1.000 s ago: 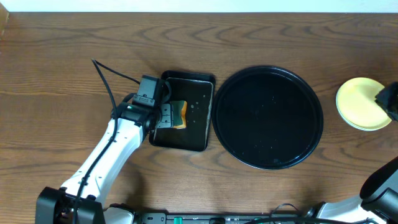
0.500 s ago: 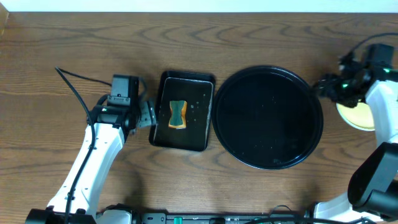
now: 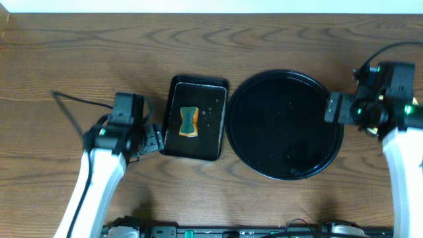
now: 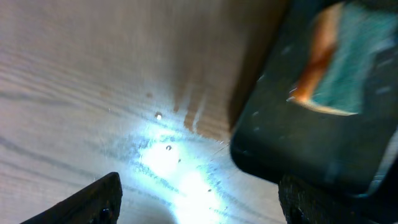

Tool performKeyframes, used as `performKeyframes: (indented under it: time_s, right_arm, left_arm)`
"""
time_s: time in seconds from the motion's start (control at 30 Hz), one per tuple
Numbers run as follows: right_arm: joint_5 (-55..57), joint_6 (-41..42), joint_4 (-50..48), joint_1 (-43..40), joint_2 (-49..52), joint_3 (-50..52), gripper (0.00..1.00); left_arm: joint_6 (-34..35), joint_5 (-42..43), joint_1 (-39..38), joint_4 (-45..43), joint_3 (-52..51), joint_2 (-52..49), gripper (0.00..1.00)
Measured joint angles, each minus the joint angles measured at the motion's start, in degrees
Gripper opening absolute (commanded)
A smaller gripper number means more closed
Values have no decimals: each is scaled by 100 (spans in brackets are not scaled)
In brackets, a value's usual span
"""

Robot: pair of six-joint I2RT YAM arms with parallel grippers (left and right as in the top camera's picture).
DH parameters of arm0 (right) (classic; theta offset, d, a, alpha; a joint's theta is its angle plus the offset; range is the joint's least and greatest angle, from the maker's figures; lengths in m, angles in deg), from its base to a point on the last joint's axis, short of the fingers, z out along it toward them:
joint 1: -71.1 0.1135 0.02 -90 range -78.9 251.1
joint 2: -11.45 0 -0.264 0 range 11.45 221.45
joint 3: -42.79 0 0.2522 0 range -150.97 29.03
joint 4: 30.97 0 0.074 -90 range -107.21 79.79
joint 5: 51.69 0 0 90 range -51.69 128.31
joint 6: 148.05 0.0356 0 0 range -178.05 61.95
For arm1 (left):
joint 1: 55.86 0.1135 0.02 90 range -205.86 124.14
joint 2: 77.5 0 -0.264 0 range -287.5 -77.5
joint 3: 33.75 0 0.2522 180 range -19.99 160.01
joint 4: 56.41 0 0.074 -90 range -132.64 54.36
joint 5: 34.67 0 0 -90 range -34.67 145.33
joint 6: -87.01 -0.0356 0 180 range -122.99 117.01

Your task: Clean dirty plates on tray and stack at the side

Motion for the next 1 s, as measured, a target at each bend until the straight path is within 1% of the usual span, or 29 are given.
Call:
performKeyframes:
  time_s: [0.1,0.2,0.33,0.47,0.63,1.0]
  right_arm:
    - [109,0,-262,138,-844,745,99]
    - [214,2,-459,238,-1832,1283,99]
    - [286,4,-291,258,-2916,1456,99]
    - [297,4,42,258,-3563,1458,99]
    - [302,4,450,258,-3823,1464,99]
    - [328,2,1167,258,-3823,1510,99]
  left_arm:
    - [-17,28,0,-238,-326,907,82]
    - [-20,61,0,-400,-693,1803,82]
    - [-22,70,0,-260,-890,2618,83]
    - [-20,70,0,-262,-894,3016,83]
    - [-20,92,0,-262,-894,3062,84]
    - [-20,111,0,-262,-894,3062,84]
